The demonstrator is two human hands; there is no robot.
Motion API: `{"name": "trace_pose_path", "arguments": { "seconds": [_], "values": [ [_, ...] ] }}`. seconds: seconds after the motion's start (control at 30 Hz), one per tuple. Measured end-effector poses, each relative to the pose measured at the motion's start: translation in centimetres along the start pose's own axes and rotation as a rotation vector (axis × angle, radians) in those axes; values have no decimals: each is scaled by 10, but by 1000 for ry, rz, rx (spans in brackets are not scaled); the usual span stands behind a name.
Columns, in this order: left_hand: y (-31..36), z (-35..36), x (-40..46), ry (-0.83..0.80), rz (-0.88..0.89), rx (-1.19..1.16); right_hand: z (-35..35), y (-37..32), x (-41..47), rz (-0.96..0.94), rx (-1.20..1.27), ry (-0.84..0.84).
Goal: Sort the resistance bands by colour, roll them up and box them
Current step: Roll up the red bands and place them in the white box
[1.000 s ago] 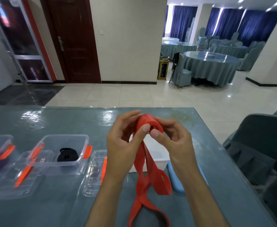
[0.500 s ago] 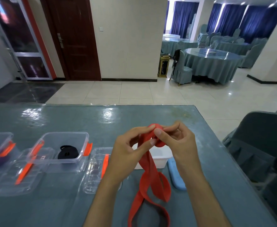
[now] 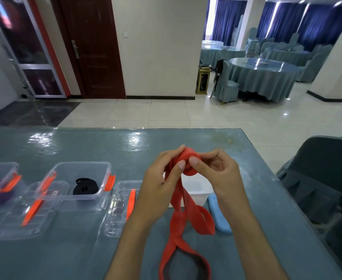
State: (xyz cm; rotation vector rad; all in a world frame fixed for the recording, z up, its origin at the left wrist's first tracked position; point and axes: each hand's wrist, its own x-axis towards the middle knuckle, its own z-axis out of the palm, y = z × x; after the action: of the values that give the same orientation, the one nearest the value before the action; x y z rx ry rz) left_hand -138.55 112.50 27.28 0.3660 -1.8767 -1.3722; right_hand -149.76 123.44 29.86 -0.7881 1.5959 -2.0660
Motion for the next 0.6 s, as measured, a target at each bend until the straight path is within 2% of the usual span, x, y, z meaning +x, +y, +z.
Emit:
{"name": "trace_pose_path", "arguments": {
  "seconds": [0.1, 0.27, 0.47, 0.6],
  "values": [
    [3, -2, -2, -44, -10, -17, -10, -3, 2, -3, -28, -59],
    [11, -1, 4, -60, -115, -183, -10, -7, 1, -97, 33, -25],
    [18, -13, 17, -75, 56, 20, -9, -9, 4, -116, 72, -74],
    [26, -5, 23, 70, 30, -175, 0, -25, 12, -201, 39, -39]
  ]
}}
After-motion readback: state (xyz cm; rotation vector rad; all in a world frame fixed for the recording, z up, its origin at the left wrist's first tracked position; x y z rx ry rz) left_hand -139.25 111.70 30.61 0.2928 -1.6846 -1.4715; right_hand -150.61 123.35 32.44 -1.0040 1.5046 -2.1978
